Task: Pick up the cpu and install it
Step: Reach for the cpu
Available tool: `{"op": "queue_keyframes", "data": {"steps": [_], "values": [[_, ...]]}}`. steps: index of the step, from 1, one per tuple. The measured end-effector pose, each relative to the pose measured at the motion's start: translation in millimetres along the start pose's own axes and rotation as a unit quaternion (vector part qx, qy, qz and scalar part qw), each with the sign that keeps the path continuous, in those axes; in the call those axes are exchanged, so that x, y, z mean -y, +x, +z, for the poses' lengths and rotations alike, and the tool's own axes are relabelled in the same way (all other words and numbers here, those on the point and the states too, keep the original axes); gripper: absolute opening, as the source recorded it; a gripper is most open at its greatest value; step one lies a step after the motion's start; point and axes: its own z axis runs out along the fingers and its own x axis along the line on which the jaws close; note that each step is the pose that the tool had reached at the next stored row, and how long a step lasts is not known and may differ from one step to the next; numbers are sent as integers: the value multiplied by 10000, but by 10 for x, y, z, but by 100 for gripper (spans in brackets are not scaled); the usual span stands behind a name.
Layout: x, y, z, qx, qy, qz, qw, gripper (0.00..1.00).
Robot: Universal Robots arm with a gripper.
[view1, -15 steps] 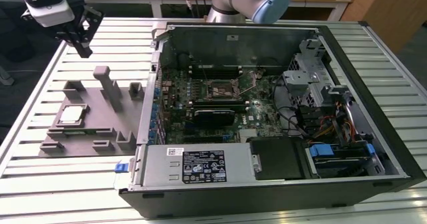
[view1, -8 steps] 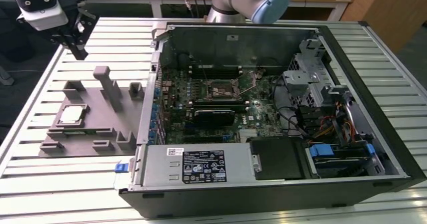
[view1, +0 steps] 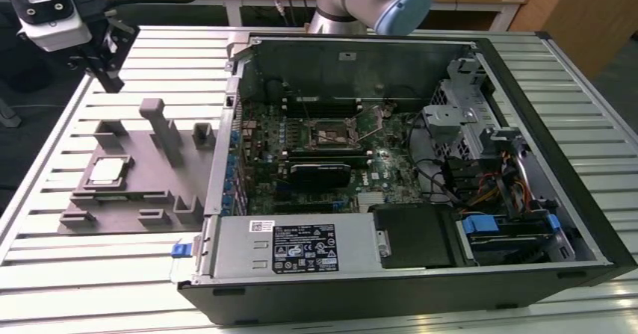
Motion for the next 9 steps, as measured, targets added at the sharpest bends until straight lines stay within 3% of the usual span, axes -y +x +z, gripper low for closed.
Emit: {"op": "queue_keyframes", "data": {"steps": [9], "values": [[0,159,91,0,0,0,10000,11]]}}
